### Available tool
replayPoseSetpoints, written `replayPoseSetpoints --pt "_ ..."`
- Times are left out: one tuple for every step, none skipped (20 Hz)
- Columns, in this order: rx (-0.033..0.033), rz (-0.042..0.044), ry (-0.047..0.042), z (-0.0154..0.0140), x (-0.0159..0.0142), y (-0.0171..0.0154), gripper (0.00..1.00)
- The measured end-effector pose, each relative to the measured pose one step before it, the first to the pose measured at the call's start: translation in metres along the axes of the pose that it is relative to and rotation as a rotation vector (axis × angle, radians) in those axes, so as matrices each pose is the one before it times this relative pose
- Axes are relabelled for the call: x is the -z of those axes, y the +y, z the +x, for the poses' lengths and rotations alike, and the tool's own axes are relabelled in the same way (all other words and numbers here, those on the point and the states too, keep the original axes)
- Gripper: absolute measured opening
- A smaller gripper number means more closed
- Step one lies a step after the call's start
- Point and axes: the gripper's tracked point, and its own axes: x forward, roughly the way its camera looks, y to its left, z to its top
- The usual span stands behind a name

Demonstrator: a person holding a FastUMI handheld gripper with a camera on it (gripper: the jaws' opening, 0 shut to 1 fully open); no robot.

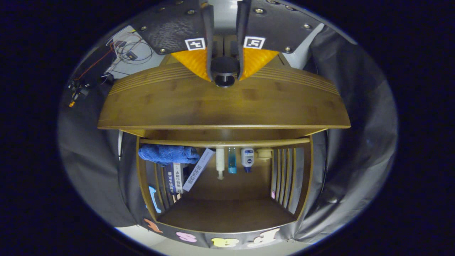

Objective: Pull open the drawer, take out the items inside it, and place them on the countertop above the cabinet.

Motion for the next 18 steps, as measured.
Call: replayPoseSetpoints --pt "-0.00032 -0.00389 -0.00067 -0.00192 0.00181 -0.0016 0.25" --pt "-0.00906 0.00521 -0.00983 0.0002 -0.00103 -0.00004 0.25" --pt "-0.01234 0.01343 0.0129 -0.00065 0.00121 -0.00004 0.25" --pt "-0.00948 0.01898 0.00585 -0.0029 0.00215 -0.00026 0.25" --pt "-0.00745 0.00637 -0.00528 -0.00284 0.0001 0.00128 0.25" --pt "-0.00598 -0.00842 -0.00564 -0.00493 0.00146 -0.00002 0.25" --pt "-0.0006 -0.01649 -0.00775 -0.00331 -0.00056 -0.00018 0.25" --pt "-0.0041 -0.00864 0.00456 -0.00575 0.00349 -0.00169 0.25" --pt "-0.00798 0.00717 -0.00496 -0.00664 -0.00038 -0.00018 0.25" --pt "-0.01146 0.00951 0.01077 -0.00553 0.00275 0.00024 0.25" --pt "-0.01333 0.01798 -0.01041 -0.00681 0.00194 0.00131 0.25" --pt "-0.01018 -0.01527 -0.00112 0.00104 -0.00024 -0.00007 0.25" --pt "-0.00134 -0.02204 -0.01026 0.00395 -0.0028 -0.00196 0.25" --pt "0.00009 -0.01383 -0.00286 -0.00174 0.00061 0.00219 0.25" --pt "0.00627 0.00162 0.00695 -0.00227 0.00055 -0.00047 0.25" --pt "-0.00444 0.00796 0.01862 0.00146 0.00128 0.0007 0.25" --pt "0.00316 0.01876 -0.00859 -0.00166 -0.0076 0.00109 0.32" --pt "-0.00672 0.01212 -0.0005 -0.00078 -0.01002 0.00107 0.4"
